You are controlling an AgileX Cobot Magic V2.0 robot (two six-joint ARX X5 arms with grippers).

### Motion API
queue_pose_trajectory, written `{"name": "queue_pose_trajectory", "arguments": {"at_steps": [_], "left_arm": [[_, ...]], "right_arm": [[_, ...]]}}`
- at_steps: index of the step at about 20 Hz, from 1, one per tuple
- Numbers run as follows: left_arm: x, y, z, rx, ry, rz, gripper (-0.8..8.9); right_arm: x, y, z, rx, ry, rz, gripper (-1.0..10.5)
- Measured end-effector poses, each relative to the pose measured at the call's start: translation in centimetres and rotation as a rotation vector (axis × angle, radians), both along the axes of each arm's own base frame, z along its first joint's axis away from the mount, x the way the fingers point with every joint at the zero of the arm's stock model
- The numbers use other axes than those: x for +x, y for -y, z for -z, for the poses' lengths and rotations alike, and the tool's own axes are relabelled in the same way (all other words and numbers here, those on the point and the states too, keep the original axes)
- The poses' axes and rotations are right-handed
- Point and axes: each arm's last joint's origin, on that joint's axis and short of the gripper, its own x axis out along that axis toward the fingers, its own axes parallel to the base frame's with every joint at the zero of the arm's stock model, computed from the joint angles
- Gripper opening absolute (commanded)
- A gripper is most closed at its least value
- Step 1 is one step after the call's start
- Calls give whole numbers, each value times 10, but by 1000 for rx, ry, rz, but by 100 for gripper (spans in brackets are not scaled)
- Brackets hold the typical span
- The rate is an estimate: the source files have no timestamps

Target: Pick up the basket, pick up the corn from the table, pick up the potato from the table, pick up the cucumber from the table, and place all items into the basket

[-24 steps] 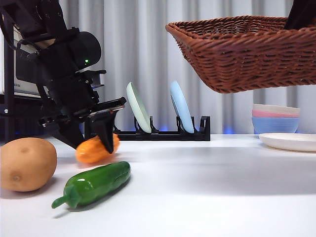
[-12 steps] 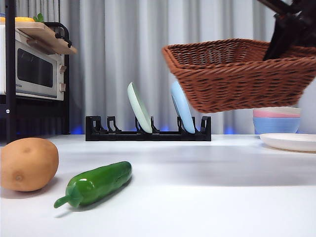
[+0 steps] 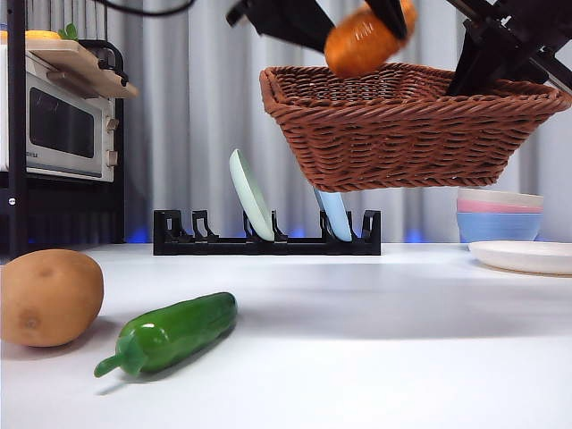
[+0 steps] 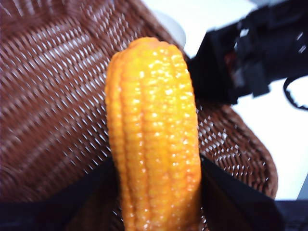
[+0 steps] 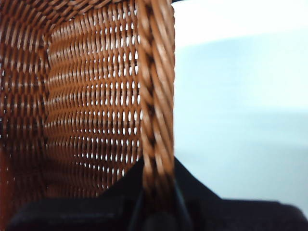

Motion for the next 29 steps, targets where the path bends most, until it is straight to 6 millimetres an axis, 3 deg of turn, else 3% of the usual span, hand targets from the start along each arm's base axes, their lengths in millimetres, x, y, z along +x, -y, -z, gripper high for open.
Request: {"name": "queue_pose_trajectory", "arguments": {"at_steps": [1,2,9,11,13,16,18,20,23,29], "left_arm": [[2,2,4,13,-5,3,394],[2,3,7,25,-12,5,522],[1,1,7,46,-22,5,535],[-6,-8,-2,54,-15,-5,535],[-23,-30,-27,57,10,-38,535],[-57,-77,-80,29,85,-108,535],[-82,-110,-93,61,81,-144,534],[-98,-133,-89,161,11,-209,534],[-107,-150,-69,387,-118,-355,535],[-103,-144,-19,468,-241,-454,535]], "right_arm": [[0,0,0,-1,-4,0,-16],[-1,0,1,-3,-13,0,-16],[-1,0,2,13,-38,16,-16],[-1,0,2,13,-39,17,-16],[-1,0,2,14,-39,18,-16],[-1,0,2,16,-40,20,-16],[-1,0,2,16,-40,20,-16],[-1,0,2,16,-40,20,-16],[-1,0,2,16,-40,20,-16],[-1,0,2,15,-42,20,-16]]}}
